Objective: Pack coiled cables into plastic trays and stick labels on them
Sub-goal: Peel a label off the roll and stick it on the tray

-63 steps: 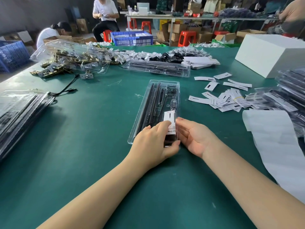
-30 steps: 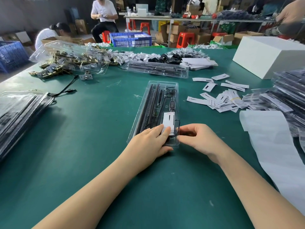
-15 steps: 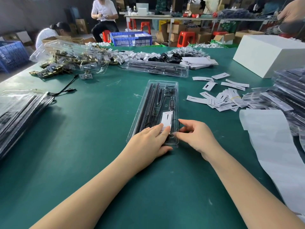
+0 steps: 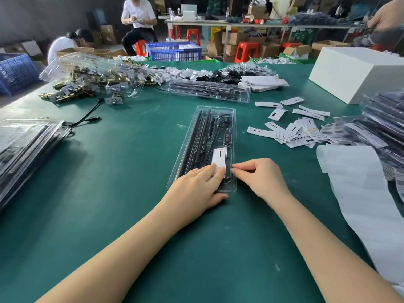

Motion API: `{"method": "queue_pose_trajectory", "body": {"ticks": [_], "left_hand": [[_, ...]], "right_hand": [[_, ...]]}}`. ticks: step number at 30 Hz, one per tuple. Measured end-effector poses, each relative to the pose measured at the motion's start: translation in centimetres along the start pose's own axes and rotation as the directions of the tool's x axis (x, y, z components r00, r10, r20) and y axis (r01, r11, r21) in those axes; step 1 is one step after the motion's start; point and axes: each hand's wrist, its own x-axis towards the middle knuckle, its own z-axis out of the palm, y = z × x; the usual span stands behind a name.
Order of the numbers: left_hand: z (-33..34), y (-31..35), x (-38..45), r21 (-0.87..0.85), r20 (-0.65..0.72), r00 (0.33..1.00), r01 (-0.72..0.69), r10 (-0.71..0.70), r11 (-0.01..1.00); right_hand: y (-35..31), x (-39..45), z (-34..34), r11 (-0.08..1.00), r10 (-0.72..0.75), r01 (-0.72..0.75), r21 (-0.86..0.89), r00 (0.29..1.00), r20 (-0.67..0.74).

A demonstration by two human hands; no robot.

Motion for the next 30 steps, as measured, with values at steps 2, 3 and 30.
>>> {"method": "queue_pose_trajectory", "body": {"ticks": [2,3,30], "left_hand": [[0.1,0.0,0.0,0.004,-0.007,1.000,-0.001,0.001,1.000],[0.1,0.1,0.1,0.006,-0.006,1.000,-0.003,0.003,1.000],[0.1,1.6,0.2,-0.037,-0.200,0.980,-0.017,0.009,0.999]], "right_hand": [[-0.2,0.0,0.0,0.998,-0.024,0.026,-0.063,0.999,0.031],[-0.3,0.0,0.2,0.996,-0.031,0.034,-0.081,0.999,0.036],[-0.2,-0.5,0.5,1.000,0.019,-0.018,0.023,1.000,-0.022]]}}
